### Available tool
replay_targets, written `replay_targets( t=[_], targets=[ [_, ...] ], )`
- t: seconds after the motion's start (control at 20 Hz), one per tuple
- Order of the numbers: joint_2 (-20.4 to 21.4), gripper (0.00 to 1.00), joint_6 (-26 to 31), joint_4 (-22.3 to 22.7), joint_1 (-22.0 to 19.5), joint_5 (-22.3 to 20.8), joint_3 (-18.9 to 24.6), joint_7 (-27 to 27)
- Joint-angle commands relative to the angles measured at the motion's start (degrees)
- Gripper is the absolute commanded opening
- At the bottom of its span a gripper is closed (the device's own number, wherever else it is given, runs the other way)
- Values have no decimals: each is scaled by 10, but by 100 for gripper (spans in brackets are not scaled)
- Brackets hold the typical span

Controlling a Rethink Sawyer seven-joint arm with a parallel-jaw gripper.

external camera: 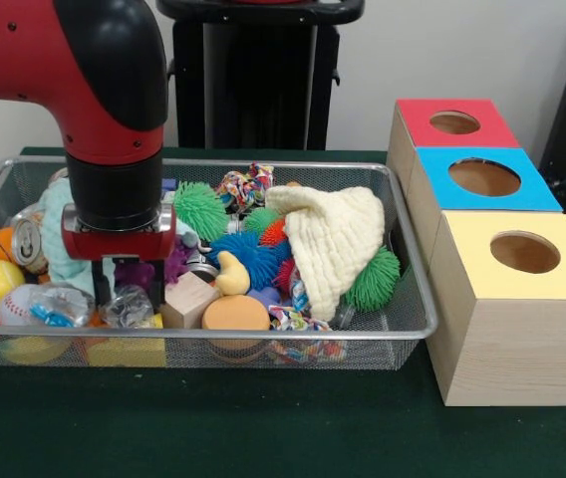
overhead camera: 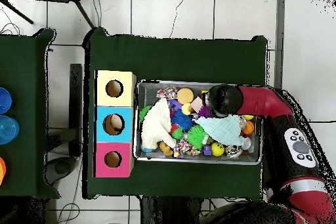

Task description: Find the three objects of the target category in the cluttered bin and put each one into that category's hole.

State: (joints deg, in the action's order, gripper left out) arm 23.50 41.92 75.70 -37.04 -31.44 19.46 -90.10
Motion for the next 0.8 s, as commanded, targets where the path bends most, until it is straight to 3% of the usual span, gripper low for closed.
replay_targets(
  t=[0.05, 0.8],
  targets=[
    [-41, 100, -47, -25, -2, -30, 2, 13],
    [-43, 100, -56, -31, 3, -33, -3, 5]
  ],
)
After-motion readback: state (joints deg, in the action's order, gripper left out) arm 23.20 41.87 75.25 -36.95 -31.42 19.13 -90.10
